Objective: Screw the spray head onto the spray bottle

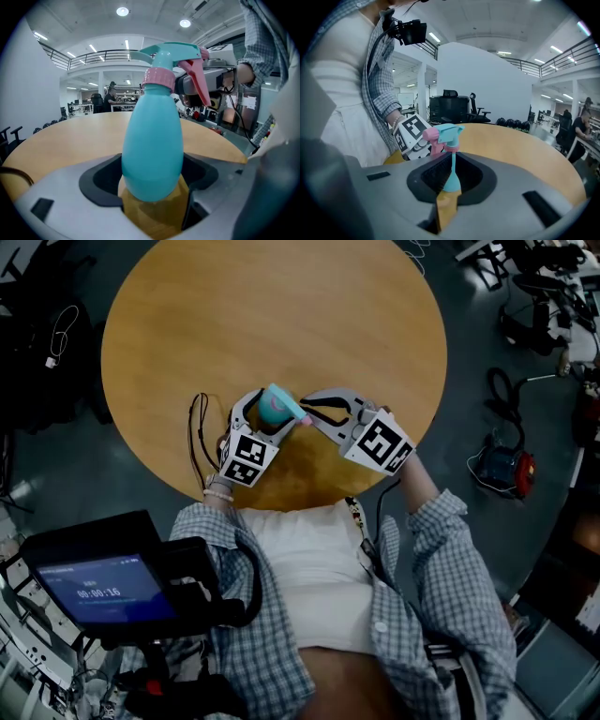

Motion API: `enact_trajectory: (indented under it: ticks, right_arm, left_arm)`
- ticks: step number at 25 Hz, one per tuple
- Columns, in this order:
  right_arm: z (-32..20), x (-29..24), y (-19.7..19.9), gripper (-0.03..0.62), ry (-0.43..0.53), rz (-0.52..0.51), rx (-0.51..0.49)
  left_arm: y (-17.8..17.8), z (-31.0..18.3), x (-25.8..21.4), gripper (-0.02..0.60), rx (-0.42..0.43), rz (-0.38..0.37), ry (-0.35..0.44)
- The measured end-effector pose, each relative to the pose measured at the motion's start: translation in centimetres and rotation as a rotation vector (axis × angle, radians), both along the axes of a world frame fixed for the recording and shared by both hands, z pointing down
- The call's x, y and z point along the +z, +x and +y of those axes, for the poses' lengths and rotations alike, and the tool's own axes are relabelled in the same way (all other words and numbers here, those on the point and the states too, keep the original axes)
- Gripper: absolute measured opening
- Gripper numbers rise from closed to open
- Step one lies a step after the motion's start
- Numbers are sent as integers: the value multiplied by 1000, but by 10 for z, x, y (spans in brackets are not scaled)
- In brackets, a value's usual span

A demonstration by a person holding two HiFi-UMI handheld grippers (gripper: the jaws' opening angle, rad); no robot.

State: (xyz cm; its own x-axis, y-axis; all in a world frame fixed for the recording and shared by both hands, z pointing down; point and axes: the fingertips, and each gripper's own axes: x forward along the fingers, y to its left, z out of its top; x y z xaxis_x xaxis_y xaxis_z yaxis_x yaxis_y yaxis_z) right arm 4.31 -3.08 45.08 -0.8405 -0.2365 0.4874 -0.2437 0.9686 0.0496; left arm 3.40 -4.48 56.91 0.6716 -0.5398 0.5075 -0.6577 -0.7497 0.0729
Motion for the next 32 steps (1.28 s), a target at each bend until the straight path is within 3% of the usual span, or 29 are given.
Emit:
enact_trajectory:
  ticks: [1, 3, 4, 8, 15, 20, 23, 29, 32]
  right_arm:
    - [-2, 0, -1, 2, -2, 10, -24]
    - [-4, 2, -6, 131, -30, 32, -86]
    - [-4, 3, -9, 156, -39, 49, -124]
    - [-1, 9, -19, 156, -7, 125, -266]
    - [1, 5, -36, 121, -21, 9, -264]
    - [0, 2, -34, 120, -4, -30, -74]
    - [0, 1, -33, 120, 24, -30, 118]
    - [-4, 2, -30, 120, -17, -85, 524]
    - [-4, 2, -31, 120, -7, -92, 599]
  left_arm:
    - [0, 0, 0, 376, 0, 0, 0]
    - [0, 0, 0, 376, 1, -1, 1]
    - [0, 0, 0, 376, 2, -2, 1]
    - [-1, 1, 1, 376, 4, -5, -1]
    - [-2, 4, 2, 376, 2, -3, -4]
    - [-1, 5, 0, 376, 0, -6, 0]
    - [-1, 5, -2, 376, -2, -8, 5]
    - [-1, 3, -3, 376, -10, -6, 7]
    - [-1, 3, -2, 376, -10, -5, 6]
